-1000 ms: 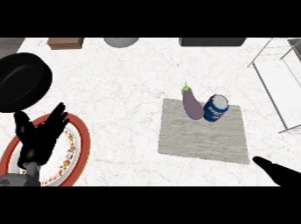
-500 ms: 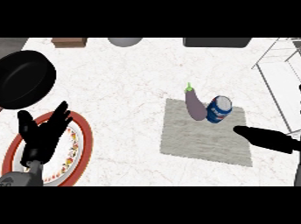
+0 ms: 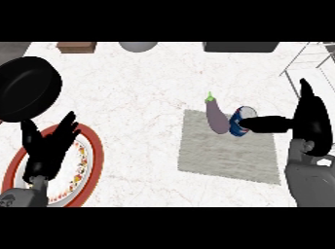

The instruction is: Pick the can from the placemat and place it in the tiered shelf

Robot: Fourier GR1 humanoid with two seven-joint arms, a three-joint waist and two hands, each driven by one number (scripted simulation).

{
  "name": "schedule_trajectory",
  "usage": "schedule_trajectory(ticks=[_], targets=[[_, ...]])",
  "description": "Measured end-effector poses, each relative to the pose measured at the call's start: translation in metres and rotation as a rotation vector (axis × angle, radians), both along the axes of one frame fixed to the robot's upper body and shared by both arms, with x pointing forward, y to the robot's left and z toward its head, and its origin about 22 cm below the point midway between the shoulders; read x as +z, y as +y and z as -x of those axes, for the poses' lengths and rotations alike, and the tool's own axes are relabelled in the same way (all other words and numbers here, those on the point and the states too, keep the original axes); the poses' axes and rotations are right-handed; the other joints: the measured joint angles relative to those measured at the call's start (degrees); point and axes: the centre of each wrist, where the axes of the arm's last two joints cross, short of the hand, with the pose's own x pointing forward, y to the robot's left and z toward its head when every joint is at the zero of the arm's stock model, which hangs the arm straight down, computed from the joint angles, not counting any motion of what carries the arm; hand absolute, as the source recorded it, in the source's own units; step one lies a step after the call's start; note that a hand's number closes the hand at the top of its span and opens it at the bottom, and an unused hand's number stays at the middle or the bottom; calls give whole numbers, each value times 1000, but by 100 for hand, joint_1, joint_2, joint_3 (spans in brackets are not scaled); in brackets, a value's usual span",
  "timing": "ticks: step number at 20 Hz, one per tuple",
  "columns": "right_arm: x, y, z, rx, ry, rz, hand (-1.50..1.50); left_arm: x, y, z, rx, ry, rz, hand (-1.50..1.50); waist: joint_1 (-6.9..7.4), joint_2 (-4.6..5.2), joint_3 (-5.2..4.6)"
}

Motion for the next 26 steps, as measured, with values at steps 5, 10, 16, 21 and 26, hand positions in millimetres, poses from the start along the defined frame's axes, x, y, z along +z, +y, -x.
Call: schedule_trajectory(ticks=[5,10,16,21,26], targets=[[-9,14,-16,18,79,5,-150,0,0,2,1,3,-2,0,-35,-10,1],[-16,25,-24,-4,124,26,-150,0,0,4,9,6,-2,0,-65,-18,3],[-30,32,-34,-22,177,67,-150,-1,2,2,10,10,-5,0,-68,-16,7],[-42,35,-39,-23,211,75,-150,-2,-1,5,8,-8,-8,0,-56,-17,9],[-57,33,-45,-40,253,100,-150,-5,-5,6,14,-11,-3,0,-59,-15,10]])
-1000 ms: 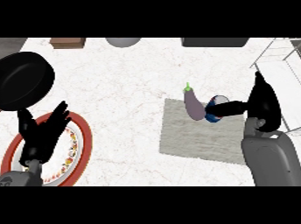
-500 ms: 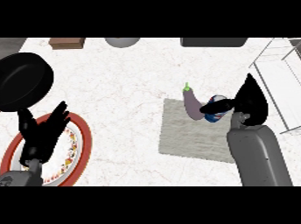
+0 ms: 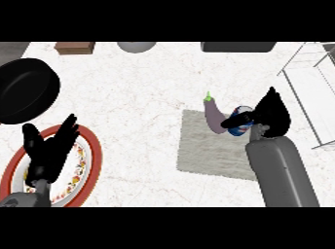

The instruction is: Pick the can from the placemat and place it in the tiered shelf

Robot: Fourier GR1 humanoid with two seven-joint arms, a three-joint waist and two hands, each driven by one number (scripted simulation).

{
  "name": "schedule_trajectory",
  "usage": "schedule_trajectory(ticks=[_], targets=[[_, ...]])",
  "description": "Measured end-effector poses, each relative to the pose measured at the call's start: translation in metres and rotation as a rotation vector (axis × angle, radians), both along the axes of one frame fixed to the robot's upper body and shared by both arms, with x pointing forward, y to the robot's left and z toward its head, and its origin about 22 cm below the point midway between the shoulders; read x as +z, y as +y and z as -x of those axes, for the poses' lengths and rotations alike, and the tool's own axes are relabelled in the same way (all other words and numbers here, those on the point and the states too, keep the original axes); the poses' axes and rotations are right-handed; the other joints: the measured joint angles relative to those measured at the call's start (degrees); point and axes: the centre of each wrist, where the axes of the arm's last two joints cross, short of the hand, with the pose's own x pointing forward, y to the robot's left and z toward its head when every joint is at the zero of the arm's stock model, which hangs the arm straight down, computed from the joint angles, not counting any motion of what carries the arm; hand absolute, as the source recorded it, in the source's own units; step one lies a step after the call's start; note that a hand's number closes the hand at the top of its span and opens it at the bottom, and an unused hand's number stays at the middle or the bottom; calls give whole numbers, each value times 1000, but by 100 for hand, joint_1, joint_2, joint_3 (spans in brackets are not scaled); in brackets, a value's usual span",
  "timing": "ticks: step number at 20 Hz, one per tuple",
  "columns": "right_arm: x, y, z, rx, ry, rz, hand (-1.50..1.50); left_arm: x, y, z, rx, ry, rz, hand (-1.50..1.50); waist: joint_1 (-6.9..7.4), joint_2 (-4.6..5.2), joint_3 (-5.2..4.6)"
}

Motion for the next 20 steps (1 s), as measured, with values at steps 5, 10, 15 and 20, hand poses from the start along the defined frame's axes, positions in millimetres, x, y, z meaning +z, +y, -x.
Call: schedule_trajectory(ticks=[5,10,15,20], targets=[[-13,0,0,-17,33,34,-150,0,0,2,-3,-1,1,0,-7,-4,1],[-30,-4,-6,-30,51,58,-150,0,5,2,-5,-4,0,0,0,-1,4],[-35,-9,-7,-46,27,53,-150,2,9,1,-10,3,2,0,-16,-5,0],[-52,-15,-11,-52,21,37,150,3,6,-4,-7,10,7,0,-9,-14,-10]])
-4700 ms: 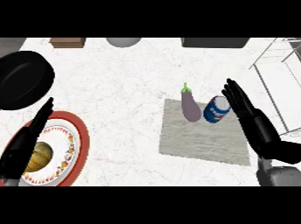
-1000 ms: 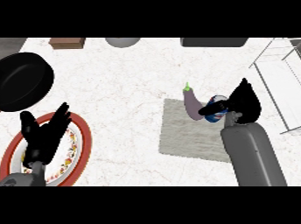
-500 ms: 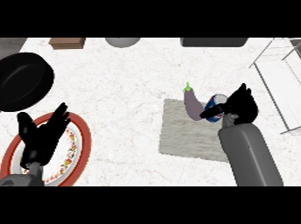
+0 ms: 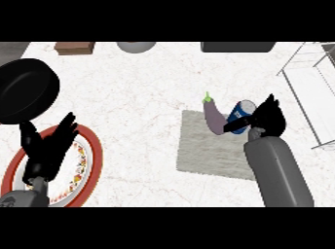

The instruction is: Pick the can from the placemat and place it in the tiered shelf

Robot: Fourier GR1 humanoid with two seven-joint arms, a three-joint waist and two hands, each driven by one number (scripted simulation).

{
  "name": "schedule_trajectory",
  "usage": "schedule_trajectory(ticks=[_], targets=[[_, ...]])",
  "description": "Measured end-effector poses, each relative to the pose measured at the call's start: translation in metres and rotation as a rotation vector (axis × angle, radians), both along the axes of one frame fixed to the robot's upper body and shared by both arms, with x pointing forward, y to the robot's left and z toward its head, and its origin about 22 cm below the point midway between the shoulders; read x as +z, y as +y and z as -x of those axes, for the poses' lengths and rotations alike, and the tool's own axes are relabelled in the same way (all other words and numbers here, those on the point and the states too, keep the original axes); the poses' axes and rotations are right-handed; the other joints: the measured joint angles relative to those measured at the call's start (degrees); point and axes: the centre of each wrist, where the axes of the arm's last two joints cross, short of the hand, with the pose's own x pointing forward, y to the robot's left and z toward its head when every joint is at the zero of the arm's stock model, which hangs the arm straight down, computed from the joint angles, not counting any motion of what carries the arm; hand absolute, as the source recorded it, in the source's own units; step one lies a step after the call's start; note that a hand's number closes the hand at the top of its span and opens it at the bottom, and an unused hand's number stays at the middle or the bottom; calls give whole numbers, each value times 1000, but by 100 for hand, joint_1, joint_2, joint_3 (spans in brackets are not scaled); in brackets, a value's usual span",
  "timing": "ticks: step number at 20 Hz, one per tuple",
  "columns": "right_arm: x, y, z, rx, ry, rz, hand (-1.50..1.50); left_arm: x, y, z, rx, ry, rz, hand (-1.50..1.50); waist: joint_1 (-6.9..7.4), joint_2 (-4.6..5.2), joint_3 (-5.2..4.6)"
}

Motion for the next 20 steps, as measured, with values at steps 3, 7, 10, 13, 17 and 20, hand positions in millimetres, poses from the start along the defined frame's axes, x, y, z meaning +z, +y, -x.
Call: schedule_trajectory(ticks=[3,7,10,13,17,20], targets=[[-7,3,-4,73,70,-36,150,-1,-2,2,-2,-8,-4,0,12,-20,-14],[-11,13,-10,132,87,-57,150,-3,2,3,-2,-9,-9,0,3,-49,-36],[-9,20,-12,152,64,-69,150,-4,-2,3,2,-10,-3,0,-7,-46,-24],[-7,28,-11,183,22,-54,150,-3,-1,5,8,-5,-3,0,-12,-40,-21],[9,47,-11,204,-68,2,150,0,-1,3,3,-1,-6,0,-11,-16,-12],[24,39,-32,112,-123,33,150,1,-7,1,-8,-12,-7,0,62,33,-4]])
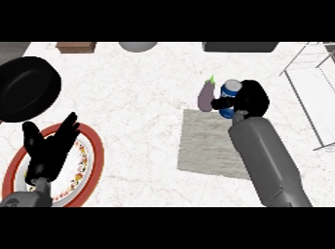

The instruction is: Pick the can from the placemat and place it in the tiered shelf

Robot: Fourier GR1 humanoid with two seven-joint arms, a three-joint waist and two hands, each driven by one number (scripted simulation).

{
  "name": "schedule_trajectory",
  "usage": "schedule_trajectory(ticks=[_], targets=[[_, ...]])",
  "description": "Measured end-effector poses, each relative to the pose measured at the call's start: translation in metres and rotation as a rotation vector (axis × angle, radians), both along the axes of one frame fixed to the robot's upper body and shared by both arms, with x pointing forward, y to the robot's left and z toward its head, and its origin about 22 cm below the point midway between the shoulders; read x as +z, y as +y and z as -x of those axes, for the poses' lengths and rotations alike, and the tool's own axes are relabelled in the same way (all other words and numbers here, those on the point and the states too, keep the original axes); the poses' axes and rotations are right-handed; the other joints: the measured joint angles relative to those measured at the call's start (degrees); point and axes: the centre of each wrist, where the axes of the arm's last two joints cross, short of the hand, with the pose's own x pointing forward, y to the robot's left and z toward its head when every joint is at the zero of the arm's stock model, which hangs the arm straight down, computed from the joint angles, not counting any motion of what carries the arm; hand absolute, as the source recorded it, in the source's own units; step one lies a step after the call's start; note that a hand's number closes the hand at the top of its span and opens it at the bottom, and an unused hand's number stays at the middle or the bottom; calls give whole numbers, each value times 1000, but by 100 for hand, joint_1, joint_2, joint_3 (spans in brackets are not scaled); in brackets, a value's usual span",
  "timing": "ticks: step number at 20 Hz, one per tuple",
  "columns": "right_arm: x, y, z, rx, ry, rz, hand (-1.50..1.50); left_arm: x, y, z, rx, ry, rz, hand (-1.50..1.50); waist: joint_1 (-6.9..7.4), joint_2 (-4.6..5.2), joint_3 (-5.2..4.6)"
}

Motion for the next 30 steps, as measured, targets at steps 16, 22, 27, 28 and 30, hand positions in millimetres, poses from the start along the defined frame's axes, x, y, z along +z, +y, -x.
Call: schedule_trajectory(ticks=[16,22,27,28,30], targets=[[162,-41,-79,-366,-340,371,150,4,-5,-10,-27,5,1,0,167,39,-20],[225,-48,-84,-456,-404,457,150,5,-2,-8,-17,14,0,0,108,5,-21],[264,-60,-82,-523,-435,495,150,1,0,-5,-6,4,1,0,66,5,-14],[271,-63,-81,-537,-441,502,150,1,0,-5,-7,4,-1,0,58,4,-12],[284,-72,-78,-566,-452,513,150,1,2,-4,-5,6,-2,0,33,-1,-9]])
